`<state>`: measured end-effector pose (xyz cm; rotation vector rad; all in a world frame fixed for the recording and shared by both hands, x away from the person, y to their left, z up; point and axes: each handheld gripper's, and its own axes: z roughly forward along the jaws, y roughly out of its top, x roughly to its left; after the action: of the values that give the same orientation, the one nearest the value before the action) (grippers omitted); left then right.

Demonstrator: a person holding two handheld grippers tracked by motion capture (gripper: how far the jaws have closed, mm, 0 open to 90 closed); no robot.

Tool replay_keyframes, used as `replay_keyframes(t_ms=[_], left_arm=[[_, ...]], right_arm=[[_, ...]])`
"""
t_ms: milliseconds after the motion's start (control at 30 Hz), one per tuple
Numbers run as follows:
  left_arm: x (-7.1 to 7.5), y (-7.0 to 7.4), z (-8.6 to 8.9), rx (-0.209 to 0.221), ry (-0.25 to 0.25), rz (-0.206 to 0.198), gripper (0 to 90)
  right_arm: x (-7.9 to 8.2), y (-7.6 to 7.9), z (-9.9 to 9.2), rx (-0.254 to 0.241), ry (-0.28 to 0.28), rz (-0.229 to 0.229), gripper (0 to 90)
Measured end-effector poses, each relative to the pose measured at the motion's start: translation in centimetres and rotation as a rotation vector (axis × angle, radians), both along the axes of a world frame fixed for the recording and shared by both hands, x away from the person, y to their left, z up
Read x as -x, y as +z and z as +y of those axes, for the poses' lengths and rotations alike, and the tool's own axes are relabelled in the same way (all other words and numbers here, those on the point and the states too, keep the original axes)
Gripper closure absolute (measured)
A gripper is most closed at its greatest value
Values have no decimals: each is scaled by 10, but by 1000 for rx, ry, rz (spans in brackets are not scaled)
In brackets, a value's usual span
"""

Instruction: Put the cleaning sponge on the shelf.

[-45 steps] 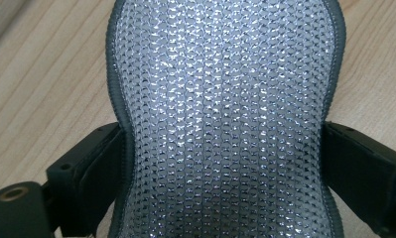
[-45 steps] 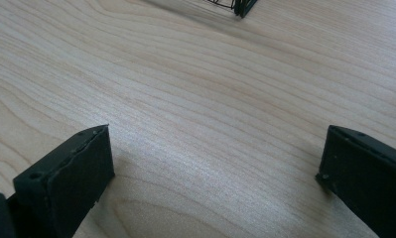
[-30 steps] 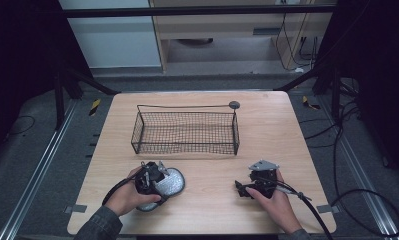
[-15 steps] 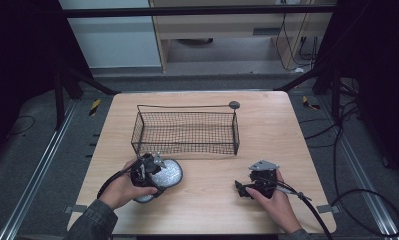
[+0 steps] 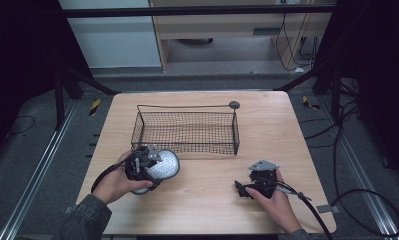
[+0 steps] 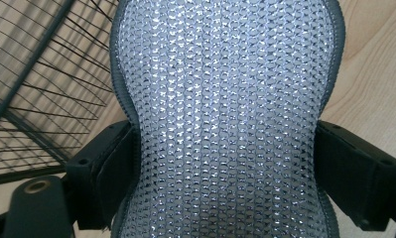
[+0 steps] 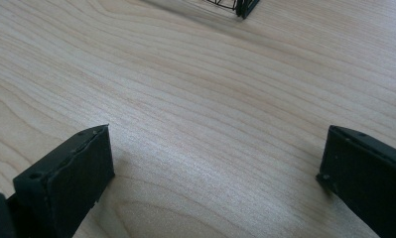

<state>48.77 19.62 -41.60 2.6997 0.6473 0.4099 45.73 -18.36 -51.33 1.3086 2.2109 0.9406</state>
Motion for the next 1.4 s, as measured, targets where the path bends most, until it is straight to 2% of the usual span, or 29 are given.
replay_keyframes(t_ms=[333, 733, 1067, 1233, 1400], left_arm=[[-7, 25, -6, -38, -37, -67, 137], [-15, 41, -3, -57, -68, -109, 140], [-25, 57, -6, -106, -109, -142, 141], [-33, 67, -9, -102, -124, -144, 141], [-42, 74, -9, -119, -136, -117, 143]], right_arm=[[0, 0, 1, -1, 1, 1, 4], [-1, 0, 1, -1, 2, 1, 5], [-1, 0, 1, 0, 2, 1, 5], [-1, 0, 1, -1, 0, -1, 6], [-1, 0, 2, 1, 0, -1, 6]])
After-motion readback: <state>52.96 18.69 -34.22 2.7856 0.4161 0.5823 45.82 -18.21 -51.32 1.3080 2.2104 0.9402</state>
